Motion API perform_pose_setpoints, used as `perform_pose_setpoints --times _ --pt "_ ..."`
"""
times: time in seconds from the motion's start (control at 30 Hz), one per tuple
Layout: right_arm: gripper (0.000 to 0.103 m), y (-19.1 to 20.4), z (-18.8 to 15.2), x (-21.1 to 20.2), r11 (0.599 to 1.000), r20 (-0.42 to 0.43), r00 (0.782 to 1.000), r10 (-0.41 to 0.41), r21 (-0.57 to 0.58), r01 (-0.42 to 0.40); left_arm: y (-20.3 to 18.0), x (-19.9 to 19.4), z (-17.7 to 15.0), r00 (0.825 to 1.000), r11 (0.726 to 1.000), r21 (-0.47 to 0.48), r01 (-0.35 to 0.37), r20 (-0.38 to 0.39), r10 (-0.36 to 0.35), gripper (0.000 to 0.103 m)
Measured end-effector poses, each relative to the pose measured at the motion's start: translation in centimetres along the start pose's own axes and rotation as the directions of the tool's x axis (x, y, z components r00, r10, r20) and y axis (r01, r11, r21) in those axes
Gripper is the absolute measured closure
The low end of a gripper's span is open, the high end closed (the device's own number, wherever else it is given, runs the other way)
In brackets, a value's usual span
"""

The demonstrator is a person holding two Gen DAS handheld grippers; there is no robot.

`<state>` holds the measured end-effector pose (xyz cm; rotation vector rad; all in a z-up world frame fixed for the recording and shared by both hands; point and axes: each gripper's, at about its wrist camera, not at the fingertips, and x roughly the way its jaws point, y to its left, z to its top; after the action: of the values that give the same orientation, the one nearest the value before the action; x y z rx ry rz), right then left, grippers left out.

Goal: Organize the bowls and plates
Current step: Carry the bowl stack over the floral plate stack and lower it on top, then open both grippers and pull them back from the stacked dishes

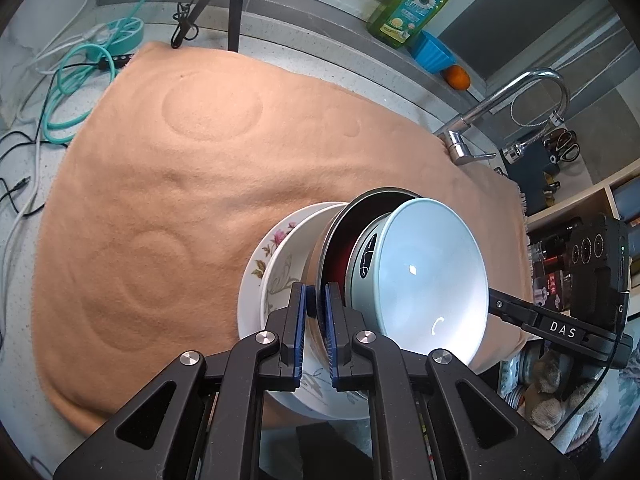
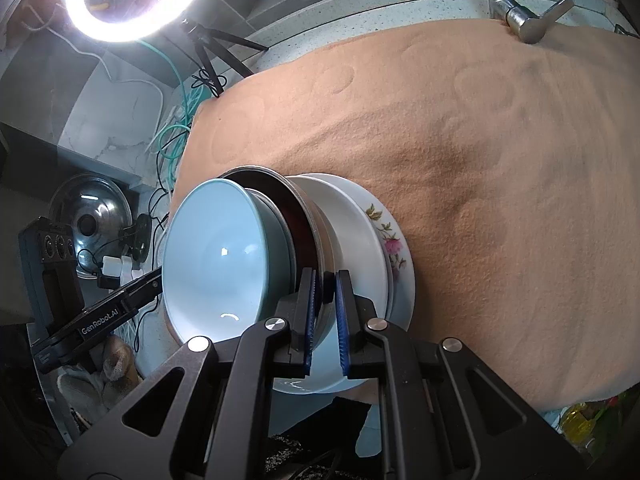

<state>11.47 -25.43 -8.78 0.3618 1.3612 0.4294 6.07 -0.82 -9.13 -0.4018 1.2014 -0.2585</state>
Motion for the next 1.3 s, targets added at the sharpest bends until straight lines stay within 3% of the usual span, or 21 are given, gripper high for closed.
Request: perform_pose_setpoints --times 0.5,0.9,1.03,1.2,1.3 --pt "0.092 0.3 -0.6 -0.5 0.999 0.030 0.999 -0.011 -0.031 0.012 -0.1 -1.1 -0.4 0.999 0.999 0.024 -0.022 0.035 0.022 0.093" --pt "0.090 0.3 -2.0 -3.1 0.998 0.098 0.995 -0.036 -0.051 0.041 0.1 -3.4 -1.3 0.993 0.996 0.049 -0.080 0.092 0.075 0.092" --pt "0.077 0.7 -2.9 -4.1 0.995 0.135 0.989 -0.053 -0.077 0.064 -0.7 -4.2 -2.5 0.988 0.990 0.086 -0.109 0.115 0.099 0.092" --pt "0.075 1.7 -4.5 -5.6 0.989 0.188 0.979 -0.076 -0.114 0.098 -2.0 -5.2 -4.0 0.982 0.984 0.118 -0.134 0.147 0.116 0.092" --pt "0.066 2.2 -5.4 -6.3 0.985 0.218 0.972 -0.090 -0.127 0.119 -3.1 -5.7 -5.0 0.974 0.974 0.155 -0.168 0.179 0.139 0.088"
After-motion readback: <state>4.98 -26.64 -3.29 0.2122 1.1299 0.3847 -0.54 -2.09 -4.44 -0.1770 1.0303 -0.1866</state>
